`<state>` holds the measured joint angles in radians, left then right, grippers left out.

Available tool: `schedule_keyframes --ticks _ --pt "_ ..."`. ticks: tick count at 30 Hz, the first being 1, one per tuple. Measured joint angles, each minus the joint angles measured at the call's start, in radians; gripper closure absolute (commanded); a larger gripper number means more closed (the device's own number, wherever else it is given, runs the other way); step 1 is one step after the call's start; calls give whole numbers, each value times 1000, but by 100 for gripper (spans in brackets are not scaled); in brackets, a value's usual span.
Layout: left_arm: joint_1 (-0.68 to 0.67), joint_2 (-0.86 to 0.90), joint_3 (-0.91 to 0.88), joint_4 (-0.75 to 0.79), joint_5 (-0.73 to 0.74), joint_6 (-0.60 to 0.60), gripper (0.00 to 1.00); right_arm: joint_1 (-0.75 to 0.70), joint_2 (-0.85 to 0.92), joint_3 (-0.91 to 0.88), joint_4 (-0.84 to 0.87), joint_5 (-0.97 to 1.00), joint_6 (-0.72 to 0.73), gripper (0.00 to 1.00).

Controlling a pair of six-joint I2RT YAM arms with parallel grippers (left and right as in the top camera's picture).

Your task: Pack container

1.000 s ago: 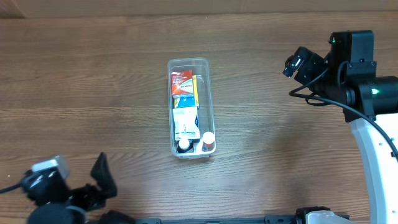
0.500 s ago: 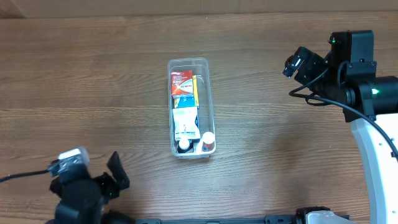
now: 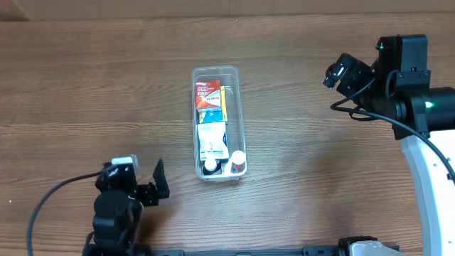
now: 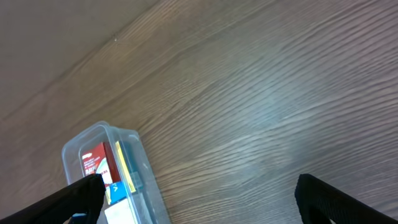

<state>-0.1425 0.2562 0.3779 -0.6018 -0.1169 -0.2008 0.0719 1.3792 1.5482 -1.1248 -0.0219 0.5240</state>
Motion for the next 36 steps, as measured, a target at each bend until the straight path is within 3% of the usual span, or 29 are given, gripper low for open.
schedule_keyframes --ticks 11,36 --pt "85 -226 -223 39 92 19 0 0 0 0 0 0 0 0" --pt "98 -240 -229 86 92 21 0 0 0 0 0 0 0 0"
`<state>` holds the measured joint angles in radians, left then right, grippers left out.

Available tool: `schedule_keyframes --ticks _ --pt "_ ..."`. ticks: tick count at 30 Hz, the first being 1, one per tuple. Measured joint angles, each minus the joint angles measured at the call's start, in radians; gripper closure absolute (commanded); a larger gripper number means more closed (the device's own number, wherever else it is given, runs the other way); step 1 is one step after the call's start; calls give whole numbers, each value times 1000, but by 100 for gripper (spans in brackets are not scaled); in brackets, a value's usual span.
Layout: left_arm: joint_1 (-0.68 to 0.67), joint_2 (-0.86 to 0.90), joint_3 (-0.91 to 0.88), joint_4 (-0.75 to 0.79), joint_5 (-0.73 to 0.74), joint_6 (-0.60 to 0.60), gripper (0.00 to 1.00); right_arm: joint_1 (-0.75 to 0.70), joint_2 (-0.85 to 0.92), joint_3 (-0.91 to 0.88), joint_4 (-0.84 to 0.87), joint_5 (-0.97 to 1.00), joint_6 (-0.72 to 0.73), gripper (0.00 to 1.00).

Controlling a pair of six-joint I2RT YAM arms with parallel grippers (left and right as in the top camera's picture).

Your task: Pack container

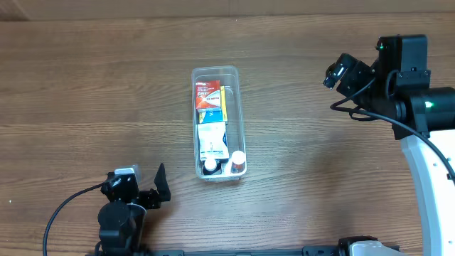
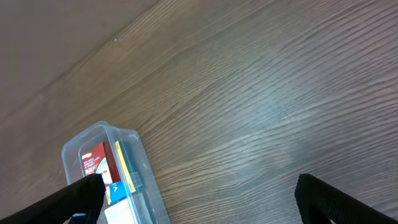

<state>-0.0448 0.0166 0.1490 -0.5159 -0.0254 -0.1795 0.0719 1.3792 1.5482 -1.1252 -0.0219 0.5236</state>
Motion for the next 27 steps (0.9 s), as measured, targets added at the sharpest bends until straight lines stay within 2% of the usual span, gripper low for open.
schedule_keyframes --ticks 11,14,17,18,23,27 --pt "0 0 0 0 0 0 0 0 -6 -3 -19 21 -2 0" --pt "0 0 0 0 0 0 0 0 -60 -42 21 49 -23 0" --pt "0 -1 0 0 0 0 0 0 -232 -157 119 55 -91 0" --pt "0 -2 -1 2 0 0 0 0 -309 -244 240 48 -121 0" --pt "0 -2 -4 2 0 0 0 0 -709 -661 440 -3 -275 0" --pt "0 -2 -5 1 0 0 0 -26 -945 -947 449 -31 -335 0"
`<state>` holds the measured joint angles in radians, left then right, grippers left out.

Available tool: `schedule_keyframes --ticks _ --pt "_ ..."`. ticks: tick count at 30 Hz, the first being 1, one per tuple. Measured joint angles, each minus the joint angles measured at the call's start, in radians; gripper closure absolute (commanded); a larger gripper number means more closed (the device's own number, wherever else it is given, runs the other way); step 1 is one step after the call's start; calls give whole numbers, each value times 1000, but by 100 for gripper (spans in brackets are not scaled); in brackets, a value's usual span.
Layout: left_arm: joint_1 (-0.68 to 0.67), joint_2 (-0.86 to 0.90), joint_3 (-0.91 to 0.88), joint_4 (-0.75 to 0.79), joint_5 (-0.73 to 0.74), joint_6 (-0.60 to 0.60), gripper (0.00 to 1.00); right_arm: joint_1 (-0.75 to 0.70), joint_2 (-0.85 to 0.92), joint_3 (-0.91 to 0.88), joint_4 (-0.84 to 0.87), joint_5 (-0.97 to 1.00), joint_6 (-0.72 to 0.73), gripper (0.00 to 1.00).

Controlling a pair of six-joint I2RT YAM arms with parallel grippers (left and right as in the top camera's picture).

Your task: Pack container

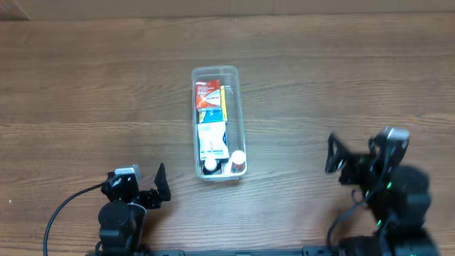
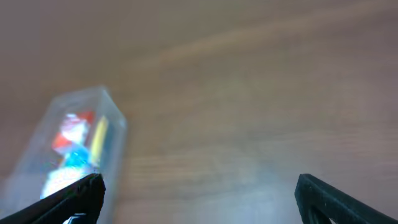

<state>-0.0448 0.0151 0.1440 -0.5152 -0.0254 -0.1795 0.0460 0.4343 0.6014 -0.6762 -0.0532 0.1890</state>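
Observation:
The clear plastic container (image 1: 217, 121) stands mid-table, long side running front to back. It holds red and white packets (image 1: 207, 96), a yellow strip and two small bottles (image 1: 237, 161) at its near end. In the blurred right wrist view the container (image 2: 68, 143) appears at the left. My right gripper (image 1: 333, 153) sits at the front right, well apart from the container. Its fingers (image 2: 323, 199) are spread wide with only bare wood between them. My left gripper (image 1: 161, 183) rests open at the front left, holding nothing.
Wooden table (image 1: 85, 85) all round the container. A black cable (image 1: 60, 206) trails from the left arm near the front edge. No loose items lie outside the container.
My right arm has moved from the back right of the table to the front right, near the table's edge, and its wrist view is now blurred. The left arm and container are unchanged.
At first my left gripper was at the front left and my right arm at the back right, both open, with the container filled. Then the left arm sat closer to the front edge. Now the right arm is also at the front.

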Motion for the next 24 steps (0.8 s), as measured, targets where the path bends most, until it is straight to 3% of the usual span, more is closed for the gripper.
schedule_keyframes --ticks 11,24 --pt "0 -2 0 0 0 0 0 -98 -335 -282 3 -29 -35 0" --pt "0 -2 0 1 0 0 0 -98 -410 -438 110 -36 -37 0"
